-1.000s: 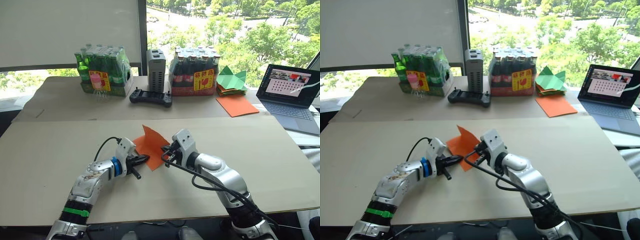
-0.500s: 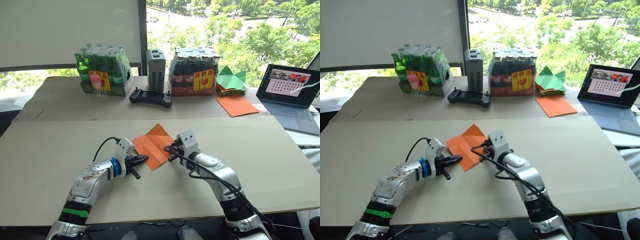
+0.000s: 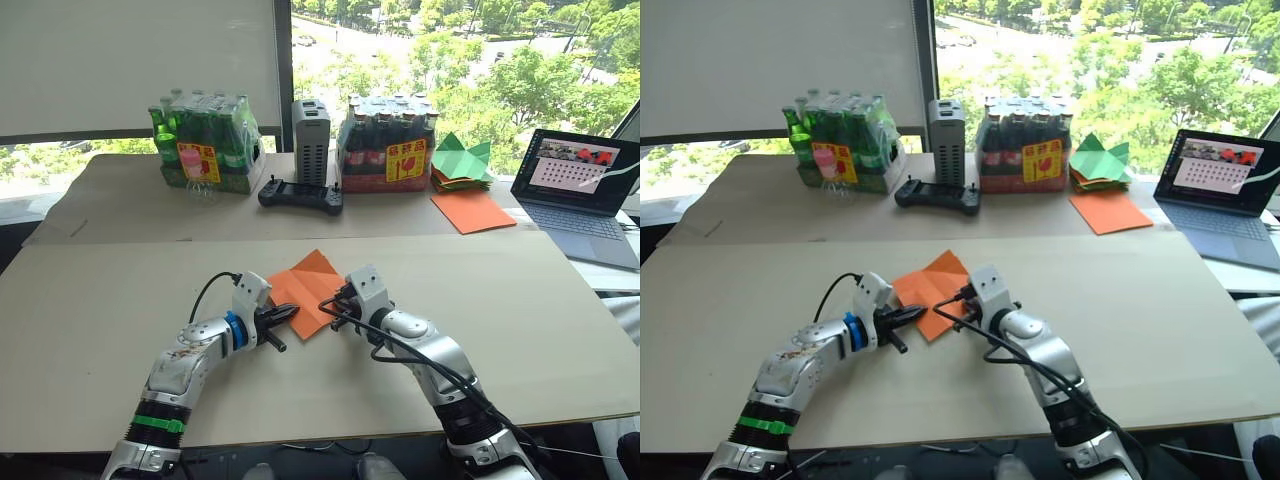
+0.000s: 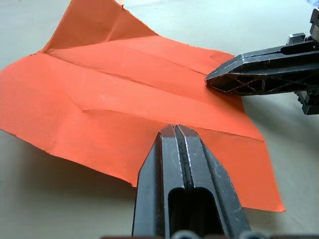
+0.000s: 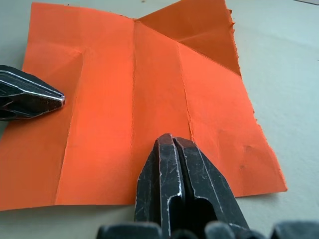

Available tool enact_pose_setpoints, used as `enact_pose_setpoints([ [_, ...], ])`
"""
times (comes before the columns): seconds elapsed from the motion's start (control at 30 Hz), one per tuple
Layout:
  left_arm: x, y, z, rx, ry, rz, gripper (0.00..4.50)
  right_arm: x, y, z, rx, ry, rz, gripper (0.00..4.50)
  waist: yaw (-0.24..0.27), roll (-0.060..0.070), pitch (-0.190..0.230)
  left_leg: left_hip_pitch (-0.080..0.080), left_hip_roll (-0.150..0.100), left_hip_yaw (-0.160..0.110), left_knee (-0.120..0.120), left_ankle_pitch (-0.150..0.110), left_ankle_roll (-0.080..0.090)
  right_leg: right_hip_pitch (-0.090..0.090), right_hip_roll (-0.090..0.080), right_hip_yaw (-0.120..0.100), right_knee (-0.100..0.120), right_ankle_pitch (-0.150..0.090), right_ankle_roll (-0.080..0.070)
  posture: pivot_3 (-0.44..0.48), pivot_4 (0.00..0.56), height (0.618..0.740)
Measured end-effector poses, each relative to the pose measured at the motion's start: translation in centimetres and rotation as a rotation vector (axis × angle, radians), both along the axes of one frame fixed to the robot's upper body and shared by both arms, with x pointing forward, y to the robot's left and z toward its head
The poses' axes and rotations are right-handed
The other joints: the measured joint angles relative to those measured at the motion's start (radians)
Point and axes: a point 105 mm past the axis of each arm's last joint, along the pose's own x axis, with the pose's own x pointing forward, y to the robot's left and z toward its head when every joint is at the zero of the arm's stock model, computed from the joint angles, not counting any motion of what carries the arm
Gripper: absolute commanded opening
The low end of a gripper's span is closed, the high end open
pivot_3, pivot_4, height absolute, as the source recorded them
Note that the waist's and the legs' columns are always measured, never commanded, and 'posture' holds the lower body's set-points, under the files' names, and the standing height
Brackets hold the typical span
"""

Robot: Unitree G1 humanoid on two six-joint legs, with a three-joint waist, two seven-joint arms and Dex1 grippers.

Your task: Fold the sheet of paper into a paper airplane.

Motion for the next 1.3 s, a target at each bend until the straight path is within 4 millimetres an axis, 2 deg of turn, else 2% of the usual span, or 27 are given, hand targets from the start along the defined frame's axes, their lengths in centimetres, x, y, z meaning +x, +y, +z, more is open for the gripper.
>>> enact_pose_setpoints([
  [0.3,0.2,2.6,2.9,-0.194,0.033,0.105,0.00,0.0,0.1,0.0,-0.015,-0.005,0.012,0.02,-0.003,0.000,0.000,0.000,0.000,0.000,0.000,0.000,0.000,0.000,0.000,0.000,0.000,0.000,0.000,0.000,0.150,0.740],
  [0.8,-2.0,7.2,3.7,-0.435,0.172,0.213,0.00,-0.2,0.7,0.0,-0.046,-0.019,0.050,0.02,-0.016,0.000,0.000,0.001,0.000,-0.001,0.000,0.000,0.000,0.000,0.000,0.000,0.000,0.000,0.000,0.000,0.150,0.740],
  [0.87,-2.2,7.2,3.9,-0.464,0.187,0.207,0.00,-0.2,0.7,-0.1,-0.047,-0.018,0.051,0.02,-0.015,-0.001,0.000,0.001,0.000,0.000,0.000,0.000,0.000,0.001,0.000,0.000,0.000,0.000,0.000,0.000,0.150,0.740],
  [1.0,-2.0,6.3,4.6,-0.485,0.195,0.162,1.12,-0.2,0.7,-0.1,-0.049,-0.019,0.053,0.00,-0.015,-0.001,0.000,0.001,0.000,0.000,0.000,0.000,0.000,0.001,0.000,0.000,0.000,0.000,0.000,0.000,0.150,0.740],
  [1.17,-0.9,4.6,3.9,-0.449,0.226,0.127,1.12,-0.3,0.8,-0.1,-0.048,-0.019,0.056,0.00,-0.018,-0.001,-0.001,0.001,0.000,0.000,0.000,0.000,0.000,0.001,0.000,0.000,0.000,0.000,0.000,0.000,0.150,0.740],
  [1.3,0.0,4.5,2.8,-0.416,0.246,0.150,1.12,-0.3,0.8,-0.1,-0.048,-0.020,0.054,0.00,-0.017,-0.001,-0.001,0.001,0.000,0.000,0.000,0.000,0.000,0.001,0.000,0.000,0.000,0.000,0.000,0.000,0.150,0.740],
])
